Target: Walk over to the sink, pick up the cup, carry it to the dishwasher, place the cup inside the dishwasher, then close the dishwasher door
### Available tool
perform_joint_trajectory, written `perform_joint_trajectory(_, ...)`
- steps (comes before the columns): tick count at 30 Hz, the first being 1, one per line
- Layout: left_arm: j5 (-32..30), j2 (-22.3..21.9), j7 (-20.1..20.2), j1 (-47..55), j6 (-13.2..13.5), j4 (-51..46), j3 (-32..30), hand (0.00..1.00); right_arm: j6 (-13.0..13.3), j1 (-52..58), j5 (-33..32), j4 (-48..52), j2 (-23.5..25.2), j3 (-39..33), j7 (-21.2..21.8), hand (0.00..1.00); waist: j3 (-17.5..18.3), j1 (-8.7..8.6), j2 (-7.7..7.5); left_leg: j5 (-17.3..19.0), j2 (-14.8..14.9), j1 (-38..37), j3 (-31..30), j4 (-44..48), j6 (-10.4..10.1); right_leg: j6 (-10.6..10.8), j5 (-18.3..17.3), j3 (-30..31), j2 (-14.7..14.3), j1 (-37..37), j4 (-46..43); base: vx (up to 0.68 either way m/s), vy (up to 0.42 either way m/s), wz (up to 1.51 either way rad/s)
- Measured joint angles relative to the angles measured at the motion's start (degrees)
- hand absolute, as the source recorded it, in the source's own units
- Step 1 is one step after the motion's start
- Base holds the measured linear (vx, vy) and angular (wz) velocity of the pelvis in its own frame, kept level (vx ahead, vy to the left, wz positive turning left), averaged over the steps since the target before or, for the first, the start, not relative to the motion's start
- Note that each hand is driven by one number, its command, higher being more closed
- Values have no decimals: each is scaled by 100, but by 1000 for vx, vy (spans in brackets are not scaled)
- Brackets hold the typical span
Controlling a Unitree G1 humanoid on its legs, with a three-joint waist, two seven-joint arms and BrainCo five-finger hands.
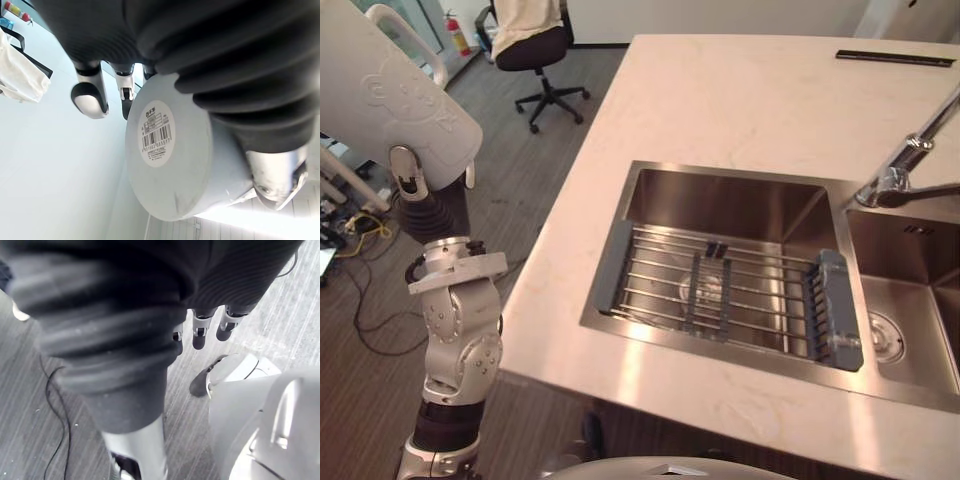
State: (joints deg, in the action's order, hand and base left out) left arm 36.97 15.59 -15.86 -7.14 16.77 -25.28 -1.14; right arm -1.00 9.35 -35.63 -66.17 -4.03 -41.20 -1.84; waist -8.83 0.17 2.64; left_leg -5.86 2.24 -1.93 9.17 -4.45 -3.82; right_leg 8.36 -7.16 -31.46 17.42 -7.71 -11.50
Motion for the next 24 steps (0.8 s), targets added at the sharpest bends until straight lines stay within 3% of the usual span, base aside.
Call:
perform_joint_trajectory(3, -8, 2, 120, 75, -130, 19, -93, 100, 39, 25, 5, 9, 105, -1, 1, 0, 53, -32, -138, 49, -116, 142, -232, -39, 71, -224, -92, 334, 53, 96, -219, -52, 76, 40)
perform_joint_trajectory(5, 3, -6, 172, 82, -181, 196, -80, 100, -17, 158, 8, 39, 236, 3, 2, 0, 54, -65, -153, 47, -120, 274, -597, -38, 78, -346, -119, 795, 45, 330, -926, -48, 32, 92)
perform_joint_trajectory(6, 11, -18, 191, 131, -192, 311, -77, 100, -46, 250, 9, 48, 342, 55, 10, 0, 54, -67, -165, 45, -105, 291, -813, -37, 80, -366, -191, 1227, 19, 658, -1755, 3, -21, 89)
perform_joint_trajectory(7, 14, -29, 217, 188, -192, 360, -84, 100, -49, 293, 7, 46, 400, 78, 13, 0, 49, -61, -176, 38, -103, 316, -934, -33, 84, -340, -216, 1463, -16, 860, -2139, 40, -63, 99)
perform_joint_trajectory(8, 8, -90, 233, 409, -177, 355, -98, 100, -51, 356, 3, 36, 427, 243, 22, 0, 121, -39, -312, -82, -117, 355, -1106, -1, 65, -292, -225, 1855, -81, 1058, -2512, 53, -138, 78)
perform_joint_trajectory(10, -14, -180, 254, 765, -124, 338, -94, 100, -45, 354, 1, 48, 401, 334, 64, 0, 157, 61, -359, -186, -163, 591, -1223, 188, 5, 53, -476, 2058, -126, 1032, -2479, 26, -171, 57)
perform_joint_trajectory(11, -44, -316, 245, 914, -139, 342, -88, 100, -85, 305, 7, 183, 311, 587, 70, 0, 162, 166, -436, -224, -171, 815, -1264, 477, 10, 59, -658, 2052, -181, 906, -2204, -50, -166, 45)
perform_joint_trajectory(14, -136, -513, 283, 1146, -278, 350, -16, 100, -362, 107, 295, 605, 31, 991, 116, 0, 39, 289, -314, -232, -161, 1330, -1244, 1154, 20, -22, -1137, 1974, -381, 352, -1230, -138, -162, 43)
perform_joint_trajectory(15, -138, -524, 378, 1264, -272, 357, -22, 100, -442, 12, 425, 665, -73, 1073, 127, 0, 3, 363, -258, -285, -158, 1359, -1224, 1148, -57, 81, -1390, 1886, -419, 214, -992, -269, -178, 35)
perform_joint_trajectory(16, -152, -596, 431, 1327, -278, 374, -2, 100, -444, -58, 460, 654, -180, 1078, 129, 0, -51, 335, -71, -284, -100, 1322, -1231, 1048, -44, 19, -1389, 1760, -526, 178, -1085, -287, -160, 52)
perform_joint_trajectory(17, -201, -641, 539, 1413, -289, 391, 3, 100, -451, -101, 461, 641, -300, 1086, 126, 0, -68, 304, 83, -187, 35, 1254, -1076, 808, 60, -40, -1431, 1617, -578, 189, -1213, -270, -135, 95)
perform_joint_trajectory(18, -236, -652, 632, 1432, -287, 499, -56, 100, -547, -109, 459, 611, -392, 1130, 118, 0, -49, 265, 145, 426, 197, 1275, -360, 642, 559, -143, -1369, 1333, -558, 181, -1191, -305, -130, 139)
perform_joint_trajectory(19, -223, -640, 736, 1308, -274, 634, -248, 100, -605, -107, 455, 605, -398, 1165, 111, 0, -73, 286, 29, 598, 366, 1523, 401, 1018, 724, -294, -1233, 970, -292, 308, -1162, -288, -92, 117)
perform_joint_trajectory(20, -223, -636, 746, 1291, -273, 635, -291, 100, -620, -103, 455, 606, -414, 1179, 109, 0, -66, 286, 15, 553, 368, 1559, 496, 1118, 739, -306, -1220, 903, -252, 342, -1172, -260, -57, 117)
perform_joint_trajectory(22, -209, -629, 741, 1141, -195, 625, -576, 100, -703, -90, 461, 434, -614, 1182, 40, 0, -12, 282, -91, 334, 486, 1657, 810, 1856, 740, -389, -1019, 449, 113, 428, -1112, -237, -77, 100)
perform_joint_trajectory(23, -208, -627, 740, 1102, -163, 624, -611, 100, -733, -63, 460, 422, -620, 1190, 12, 0, 0, 283, -108, 332, 603, 1614, 871, 2050, 733, -389, -970, 332, 197, 428, -1098, -225, -52, 97)
perform_joint_trajectory(24, -205, -628, 749, 1039, -118, 618, -652, 100, -799, -25, 456, 403, -717, 1207, 4, 0, 15, 262, -125, 324, 946, 1495, 1048, 2489, 720, -409, -891, 65, 369, 408, -1128, -158, 2, 100)
